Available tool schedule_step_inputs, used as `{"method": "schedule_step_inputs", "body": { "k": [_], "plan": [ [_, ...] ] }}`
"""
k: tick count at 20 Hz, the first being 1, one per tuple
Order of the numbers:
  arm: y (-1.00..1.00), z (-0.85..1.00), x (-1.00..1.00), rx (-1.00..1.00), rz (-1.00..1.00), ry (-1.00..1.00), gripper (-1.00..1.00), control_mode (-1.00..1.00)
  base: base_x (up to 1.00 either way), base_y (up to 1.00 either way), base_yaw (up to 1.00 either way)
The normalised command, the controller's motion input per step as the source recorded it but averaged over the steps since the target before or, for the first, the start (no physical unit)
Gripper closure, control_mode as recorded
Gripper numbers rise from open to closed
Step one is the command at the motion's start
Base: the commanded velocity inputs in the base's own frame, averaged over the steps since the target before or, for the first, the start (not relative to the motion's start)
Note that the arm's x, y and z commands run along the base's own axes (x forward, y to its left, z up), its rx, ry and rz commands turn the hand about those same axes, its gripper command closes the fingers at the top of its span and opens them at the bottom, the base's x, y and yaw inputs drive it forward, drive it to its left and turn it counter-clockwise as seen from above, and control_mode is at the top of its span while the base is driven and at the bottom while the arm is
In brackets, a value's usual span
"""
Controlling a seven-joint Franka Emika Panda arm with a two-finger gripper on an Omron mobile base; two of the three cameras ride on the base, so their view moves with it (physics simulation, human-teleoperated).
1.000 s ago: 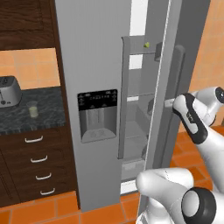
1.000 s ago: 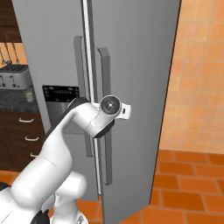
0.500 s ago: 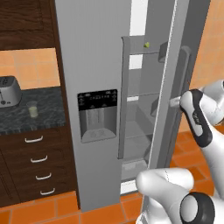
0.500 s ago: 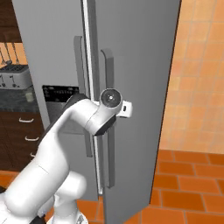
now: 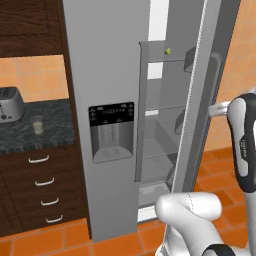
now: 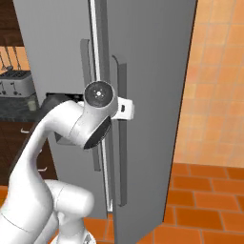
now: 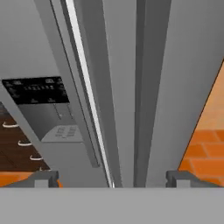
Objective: Grab a lemon wedge from the fridge and one ice cube from the ice bowl, and put them in the glass of lemonade.
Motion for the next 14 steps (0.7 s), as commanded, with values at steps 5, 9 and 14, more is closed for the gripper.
{"method": "schedule_step_inputs", "body": {
  "k": [5, 9, 14],
  "plan": [
    [0.96, 0.43, -0.02, -0.42, 0.04, 0.07, -1.0, -1.0, 0.0, 0.0, 0.0],
    [1.0, 0.0, 0.72, -0.56, 0.0, 0.12, -1.0, -1.0, 0.0, 0.0, 0.0],
    [0.83, -0.21, 1.0, -0.62, -0.1, 0.22, -1.0, -1.0, 0.0, 0.0, 0.0]
  ]
}}
